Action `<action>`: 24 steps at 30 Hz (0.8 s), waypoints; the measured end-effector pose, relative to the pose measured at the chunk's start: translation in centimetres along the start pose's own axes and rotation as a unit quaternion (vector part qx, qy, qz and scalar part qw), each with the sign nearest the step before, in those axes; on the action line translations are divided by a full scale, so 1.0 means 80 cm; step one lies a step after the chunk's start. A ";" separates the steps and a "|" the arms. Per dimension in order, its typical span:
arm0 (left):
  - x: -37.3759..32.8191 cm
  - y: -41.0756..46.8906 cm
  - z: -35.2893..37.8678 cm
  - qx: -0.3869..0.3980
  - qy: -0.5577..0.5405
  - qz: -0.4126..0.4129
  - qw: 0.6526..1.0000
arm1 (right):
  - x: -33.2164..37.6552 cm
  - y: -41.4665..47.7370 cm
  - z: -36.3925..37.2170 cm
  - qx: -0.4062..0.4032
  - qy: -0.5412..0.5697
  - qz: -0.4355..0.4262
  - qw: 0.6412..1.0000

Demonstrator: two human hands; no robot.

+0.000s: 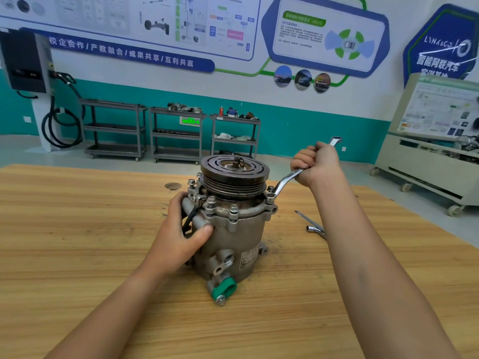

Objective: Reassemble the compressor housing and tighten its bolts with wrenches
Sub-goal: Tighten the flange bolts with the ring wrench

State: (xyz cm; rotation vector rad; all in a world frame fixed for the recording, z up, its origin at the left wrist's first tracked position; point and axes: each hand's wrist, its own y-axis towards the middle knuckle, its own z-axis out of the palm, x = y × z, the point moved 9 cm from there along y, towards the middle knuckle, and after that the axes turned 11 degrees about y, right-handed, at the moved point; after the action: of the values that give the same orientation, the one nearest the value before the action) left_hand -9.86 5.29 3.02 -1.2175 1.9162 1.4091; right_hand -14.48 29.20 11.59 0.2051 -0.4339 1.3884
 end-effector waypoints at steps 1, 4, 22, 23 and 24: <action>0.000 0.000 0.000 0.001 -0.001 -0.001 1.000 | 0.001 0.001 -0.004 -0.003 0.009 0.002 1.000; 0.000 -0.001 0.000 0.003 -0.005 -0.004 1.000 | 0.001 0.003 -0.007 -0.002 0.022 0.005 1.000; 0.008 0.000 0.001 -0.012 0.011 0.006 1.000 | -0.030 0.020 -0.039 -0.009 0.068 0.084 0.994; 0.009 0.001 0.001 -0.017 0.020 0.009 1.000 | -0.028 0.020 -0.041 -0.004 0.076 0.081 0.994; 0.009 0.001 0.000 -0.020 0.025 0.010 0.999 | -0.025 0.020 -0.042 0.001 0.084 0.077 0.993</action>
State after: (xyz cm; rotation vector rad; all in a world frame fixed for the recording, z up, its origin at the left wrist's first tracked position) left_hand -10.33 5.02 2.48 -1.2660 1.9477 1.4460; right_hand -15.69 28.98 7.52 0.0561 -0.3135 1.5442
